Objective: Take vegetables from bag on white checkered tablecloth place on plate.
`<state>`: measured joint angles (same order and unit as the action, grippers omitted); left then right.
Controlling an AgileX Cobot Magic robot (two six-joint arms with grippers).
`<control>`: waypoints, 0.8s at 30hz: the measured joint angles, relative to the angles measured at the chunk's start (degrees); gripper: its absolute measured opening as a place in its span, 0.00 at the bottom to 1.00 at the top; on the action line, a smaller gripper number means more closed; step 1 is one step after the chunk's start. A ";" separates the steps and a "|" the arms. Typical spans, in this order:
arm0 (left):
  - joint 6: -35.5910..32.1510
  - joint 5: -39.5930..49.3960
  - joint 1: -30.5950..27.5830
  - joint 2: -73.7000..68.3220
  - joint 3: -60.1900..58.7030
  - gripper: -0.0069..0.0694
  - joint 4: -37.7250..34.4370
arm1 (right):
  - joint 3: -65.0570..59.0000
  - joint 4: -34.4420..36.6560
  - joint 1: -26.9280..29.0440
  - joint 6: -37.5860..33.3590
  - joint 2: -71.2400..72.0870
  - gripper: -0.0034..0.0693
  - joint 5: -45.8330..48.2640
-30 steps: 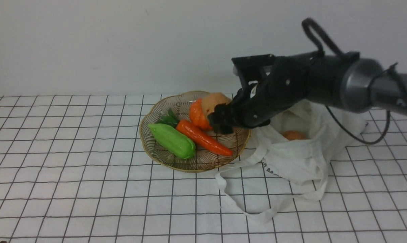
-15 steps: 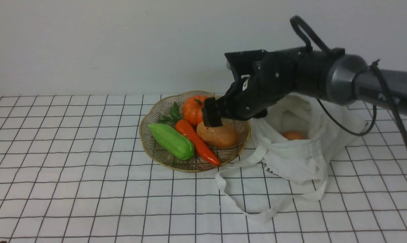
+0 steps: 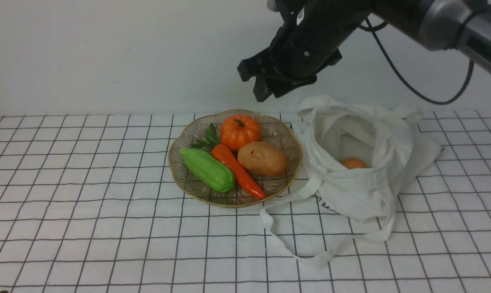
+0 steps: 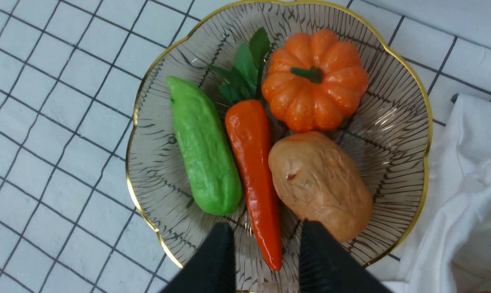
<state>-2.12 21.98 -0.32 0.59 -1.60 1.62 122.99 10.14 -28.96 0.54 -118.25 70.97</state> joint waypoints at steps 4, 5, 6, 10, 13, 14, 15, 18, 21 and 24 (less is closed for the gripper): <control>0.00 0.00 0.00 0.00 0.00 0.08 0.00 | 2.60 -0.19 0.00 -0.54 0.78 0.08 0.76; 0.00 0.00 0.00 0.00 0.00 0.08 0.00 | 2.68 -0.19 0.00 -0.54 1.15 0.07 0.88; 0.00 0.00 0.00 0.00 0.00 0.08 0.00 | 2.75 -0.13 0.00 -0.54 1.81 0.05 1.08; 0.00 0.00 0.00 0.00 0.00 0.08 0.00 | 2.80 0.75 -0.16 -1.68 5.72 0.03 1.58; 0.00 0.00 0.00 0.00 0.00 0.08 0.00 | 2.80 0.83 -0.42 -1.68 9.13 0.03 1.70; 0.00 0.00 0.00 0.00 0.00 0.08 0.00 | 2.80 0.78 -0.42 -1.72 10.24 0.03 1.77; 0.00 0.00 0.00 0.00 0.00 0.08 0.00 | 2.80 0.61 -0.42 -1.72 11.69 0.03 1.77; 0.00 0.00 0.00 0.00 0.00 0.08 0.00 | 2.80 0.23 -0.47 -1.87 15.64 0.03 1.82; 0.00 0.00 0.00 0.00 0.00 0.08 0.00 | 1.96 -0.02 -0.53 -2.10 21.17 0.03 1.93; 0.00 0.00 0.00 0.00 0.00 0.08 0.00 | -3.18 -0.21 -0.53 -2.17 29.71 0.03 1.93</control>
<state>-2.12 21.98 -0.32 0.59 -1.60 1.62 119.81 9.93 -29.49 -1.63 -88.54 72.90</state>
